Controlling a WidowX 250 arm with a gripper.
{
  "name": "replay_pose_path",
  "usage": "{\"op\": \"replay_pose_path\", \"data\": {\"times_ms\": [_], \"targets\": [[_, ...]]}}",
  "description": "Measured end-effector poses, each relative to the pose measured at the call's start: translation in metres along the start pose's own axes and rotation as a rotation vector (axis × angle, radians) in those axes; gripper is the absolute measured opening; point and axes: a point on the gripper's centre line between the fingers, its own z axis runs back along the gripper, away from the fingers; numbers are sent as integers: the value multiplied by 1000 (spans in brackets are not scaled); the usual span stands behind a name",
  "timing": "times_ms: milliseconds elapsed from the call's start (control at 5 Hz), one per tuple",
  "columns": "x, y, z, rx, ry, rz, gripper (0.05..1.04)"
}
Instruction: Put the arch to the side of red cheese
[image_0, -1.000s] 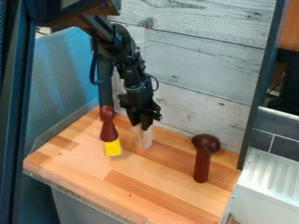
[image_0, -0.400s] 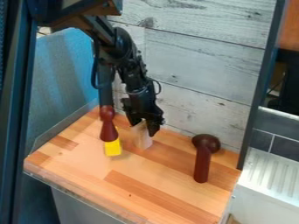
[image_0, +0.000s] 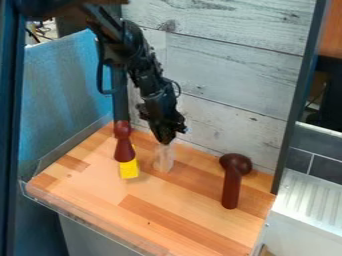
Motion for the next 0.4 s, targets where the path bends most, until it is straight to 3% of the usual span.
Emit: {"op": "replay_pose_path", "data": {"times_ms": [200,400], "targets": [[0,-1,1,-5,-8,0,56],[2,0,7,7,-16,-5,50]]}}
